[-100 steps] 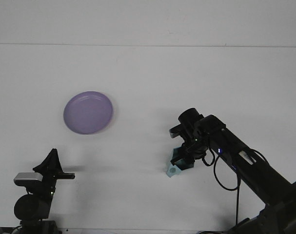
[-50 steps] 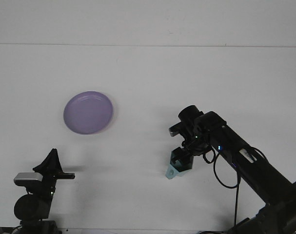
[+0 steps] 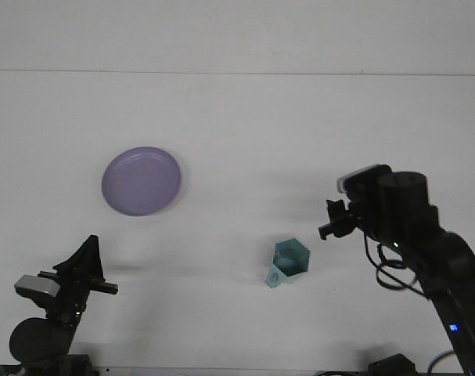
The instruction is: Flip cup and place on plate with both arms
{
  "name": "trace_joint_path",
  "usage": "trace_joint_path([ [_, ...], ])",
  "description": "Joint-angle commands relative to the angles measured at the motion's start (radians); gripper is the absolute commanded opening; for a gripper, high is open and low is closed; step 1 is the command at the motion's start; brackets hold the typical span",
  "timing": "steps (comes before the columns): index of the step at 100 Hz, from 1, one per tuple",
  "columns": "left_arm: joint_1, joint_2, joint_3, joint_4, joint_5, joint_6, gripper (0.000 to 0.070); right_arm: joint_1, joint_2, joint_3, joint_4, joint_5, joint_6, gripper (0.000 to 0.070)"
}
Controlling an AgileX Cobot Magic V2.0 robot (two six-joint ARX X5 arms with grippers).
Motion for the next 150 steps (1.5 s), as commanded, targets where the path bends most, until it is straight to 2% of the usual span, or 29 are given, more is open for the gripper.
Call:
trace_joint_path([
  [1, -0.005, 0.032, 0.047, -0.007, 0.036, -0.073, 0.0012, -0.029, -0.112, -0.101, 0.082, 0.004, -0.01, 0.0271],
  [28, -0.057, 0.308, 0.287, -0.095, 0.188, -0.066, 0.0012, -0.162, -0.58, -0.541, 0.311, 0.003, 0.013, 0.0272],
  [43, -0.122, 0.535, 0.464, -0.167, 0.25, -0.007, 0.0012, -0.175, -0.73, -0.672, 0.344, 0.004, 0.016, 0.0272],
  [81, -0.406, 1.071, 0.945, -0.52, 0.254, 0.188, 0.0012, -0.175, -0.792, -0.705, 0.396, 0.01, 0.039, 0.0272],
  [98, -0.509, 1.275, 1.142, -0.669, 0.254, 0.24, 0.0022, -0.175, -0.792, -0.705, 0.396, 0.01, 0.039, 0.0272],
  [102, -0.531, 1.322, 1.189, -0.704, 0.254, 0.252, 0.0048, -0.175, -0.792, -0.705, 0.395, 0.01, 0.039, 0.0272],
  [114, -0.592, 1.463, 1.333, -0.804, 0.254, 0.263, 0.0279, -0.175, -0.792, -0.705, 0.395, 0.01, 0.039, 0.0272],
  [120, -0.615, 1.522, 1.394, -0.856, 0.254, 0.269, 0.0348, -0.175, -0.792, -0.705, 0.395, 0.01, 0.039, 0.0272],
  [128, -0.648, 1.598, 1.469, -0.927, 0.254, 0.275, 0.0367, -0.175, -0.792, -0.705, 0.395, 0.01, 0.039, 0.0272],
  [140, -0.691, 1.696, 1.558, -1.006, 0.254, 0.282, 0.0432, -0.175, -0.792, -0.705, 0.396, 0.009, 0.039, 0.0272],
  [150, -0.722, 1.765, 1.606, -1.062, 0.254, 0.282, 0.0436, -0.175, -0.792, -0.705, 0.396, 0.009, 0.039, 0.0272],
])
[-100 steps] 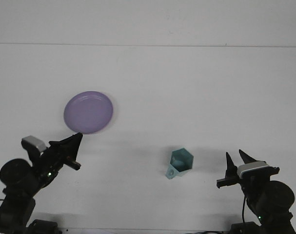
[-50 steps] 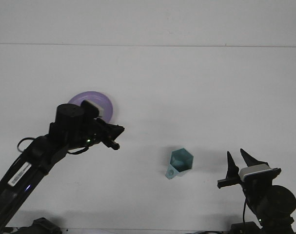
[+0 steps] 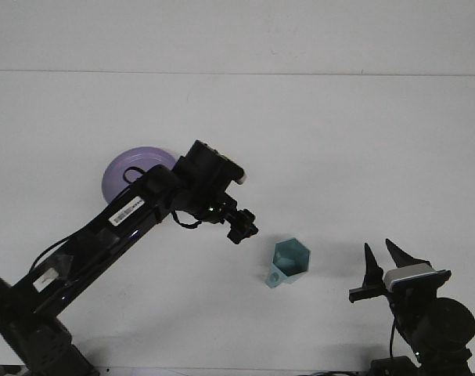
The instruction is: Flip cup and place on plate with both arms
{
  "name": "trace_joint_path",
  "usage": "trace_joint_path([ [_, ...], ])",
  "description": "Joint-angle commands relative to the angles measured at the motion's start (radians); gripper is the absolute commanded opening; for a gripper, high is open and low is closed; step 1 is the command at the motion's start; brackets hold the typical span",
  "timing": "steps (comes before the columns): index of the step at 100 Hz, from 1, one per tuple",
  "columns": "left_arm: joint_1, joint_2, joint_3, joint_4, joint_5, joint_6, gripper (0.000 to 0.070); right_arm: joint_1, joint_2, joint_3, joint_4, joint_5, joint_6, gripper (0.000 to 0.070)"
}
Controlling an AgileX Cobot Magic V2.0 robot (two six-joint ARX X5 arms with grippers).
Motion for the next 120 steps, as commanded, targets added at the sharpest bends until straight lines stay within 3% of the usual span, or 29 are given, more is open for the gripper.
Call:
trace_joint_path([
  [1, -0.024, 0.05, 0.042, -0.033, 0.008, 0.013, 0.0436, -0.001, 0.003, 0.008, 0.009, 0.003, 0.018, 0.0272],
  [49, -0.124, 0.158, 0.056, 0.04, 0.008, -0.066, 0.0437, -0.001, 0.003, 0.008, 0.01, -0.003, 0.018, 0.0272],
  [56, -0.136, 0.166, 0.056, 0.042, 0.008, -0.079, 0.0476, -0.001, 0.003, 0.008, 0.01, -0.003, 0.018, 0.0272],
  [109, -0.182, 0.301, 0.056, 0.079, -0.01, -0.145, 0.0459, 0.0, 0.003, 0.008, 0.01, -0.004, 0.018, 0.0272],
  [114, -0.182, 0.307, 0.056, 0.086, -0.011, -0.15, 0.0418, 0.0, 0.003, 0.008, 0.01, -0.004, 0.018, 0.0272],
  [120, -0.182, 0.307, 0.056, 0.09, -0.011, -0.15, 0.0254, 0.0, 0.003, 0.008, 0.009, -0.004, 0.018, 0.0272],
])
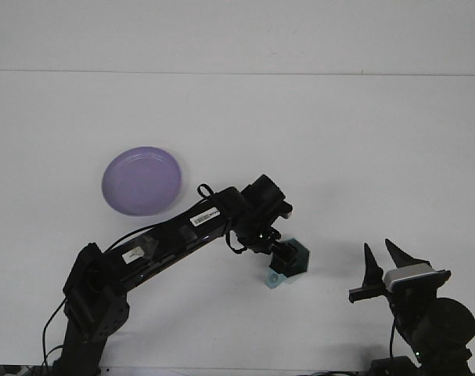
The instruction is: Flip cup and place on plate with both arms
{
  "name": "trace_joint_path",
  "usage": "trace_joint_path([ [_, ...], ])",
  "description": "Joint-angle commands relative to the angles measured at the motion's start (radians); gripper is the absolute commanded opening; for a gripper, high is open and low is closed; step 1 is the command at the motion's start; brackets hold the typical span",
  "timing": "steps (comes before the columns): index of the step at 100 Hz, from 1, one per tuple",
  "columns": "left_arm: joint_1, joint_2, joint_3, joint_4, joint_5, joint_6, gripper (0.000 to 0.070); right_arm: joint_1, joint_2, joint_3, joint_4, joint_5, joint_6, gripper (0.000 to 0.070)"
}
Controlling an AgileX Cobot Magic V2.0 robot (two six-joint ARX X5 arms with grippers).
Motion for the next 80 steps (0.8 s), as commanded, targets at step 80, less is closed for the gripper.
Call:
trace_joint_path([
  [80, 0.159, 0.021, 0.375, -0.378, -0.164, 0.138, 0.0013, 0.0, 0.003, 0.008, 0.007, 0.0, 0.014, 0.0272],
])
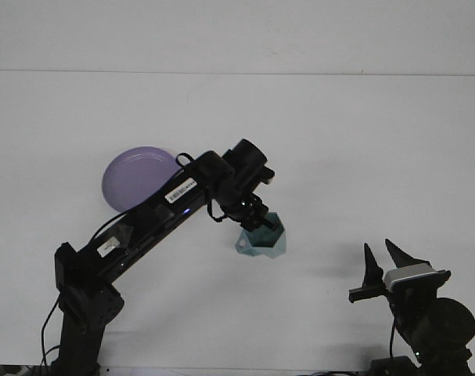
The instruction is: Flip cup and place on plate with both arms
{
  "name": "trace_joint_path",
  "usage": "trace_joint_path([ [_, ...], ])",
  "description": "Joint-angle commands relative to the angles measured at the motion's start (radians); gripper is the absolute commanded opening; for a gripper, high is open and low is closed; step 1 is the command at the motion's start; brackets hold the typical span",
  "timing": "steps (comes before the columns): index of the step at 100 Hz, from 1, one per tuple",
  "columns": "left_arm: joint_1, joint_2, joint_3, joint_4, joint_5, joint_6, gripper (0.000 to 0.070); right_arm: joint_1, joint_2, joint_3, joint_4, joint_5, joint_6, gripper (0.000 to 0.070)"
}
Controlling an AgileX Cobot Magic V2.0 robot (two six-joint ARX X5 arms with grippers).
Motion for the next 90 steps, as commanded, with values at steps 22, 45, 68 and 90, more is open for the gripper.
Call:
trace_joint_path([
  [22, 0.244, -0.027, 0.138, -0.133, -0.052, 0.056, 0.0013, 0.0, 0.003, 0.008, 0.008, 0.0, 0.011, 0.0272],
  [45, 0.492, -0.064, 0.138, -0.141, -0.067, 0.052, 0.0013, 0.0, 0.003, 0.008, 0.009, -0.001, 0.011, 0.0272],
  [68, 0.632, -0.052, 0.138, -0.141, -0.115, 0.048, 0.0013, 0.0, 0.003, 0.008, 0.008, -0.001, 0.012, 0.0272],
  [90, 0.697, 0.002, 0.134, -0.141, -0.116, 0.045, 0.0013, 0.0, 0.003, 0.008, 0.008, -0.002, 0.014, 0.0272],
])
